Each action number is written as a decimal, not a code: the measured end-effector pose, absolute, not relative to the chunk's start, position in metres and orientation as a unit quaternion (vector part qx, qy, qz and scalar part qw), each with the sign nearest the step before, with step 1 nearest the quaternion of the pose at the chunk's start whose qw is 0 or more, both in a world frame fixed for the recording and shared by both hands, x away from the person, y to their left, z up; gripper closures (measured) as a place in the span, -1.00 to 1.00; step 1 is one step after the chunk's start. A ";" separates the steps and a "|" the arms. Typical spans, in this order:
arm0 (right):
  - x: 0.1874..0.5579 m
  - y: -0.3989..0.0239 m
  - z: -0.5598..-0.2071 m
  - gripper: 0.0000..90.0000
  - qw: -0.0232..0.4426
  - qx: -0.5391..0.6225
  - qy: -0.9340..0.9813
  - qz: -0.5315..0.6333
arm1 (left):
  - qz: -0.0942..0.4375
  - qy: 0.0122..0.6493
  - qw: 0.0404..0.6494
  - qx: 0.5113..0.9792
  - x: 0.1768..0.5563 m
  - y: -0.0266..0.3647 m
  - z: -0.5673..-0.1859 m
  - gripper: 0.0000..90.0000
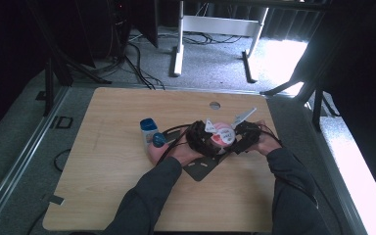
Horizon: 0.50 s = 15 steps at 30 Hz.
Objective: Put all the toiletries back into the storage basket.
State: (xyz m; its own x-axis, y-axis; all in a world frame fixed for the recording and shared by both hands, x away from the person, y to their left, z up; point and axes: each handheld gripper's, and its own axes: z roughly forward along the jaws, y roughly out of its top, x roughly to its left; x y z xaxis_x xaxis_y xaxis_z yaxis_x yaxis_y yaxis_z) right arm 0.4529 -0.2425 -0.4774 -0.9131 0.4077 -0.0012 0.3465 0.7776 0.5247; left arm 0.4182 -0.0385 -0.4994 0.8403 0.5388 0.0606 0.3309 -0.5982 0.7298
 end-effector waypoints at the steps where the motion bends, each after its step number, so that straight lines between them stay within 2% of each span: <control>1: 0.453 -0.243 -0.478 -0.71 0.056 0.201 0.941 0.267 | 0.139 0.247 0.374 0.883 0.418 -0.039 -0.500 -0.65; 15: 0.455 -0.246 -0.482 -0.70 0.058 0.207 0.941 0.261 | 0.142 0.251 0.372 0.882 0.420 -0.044 -0.504 -0.64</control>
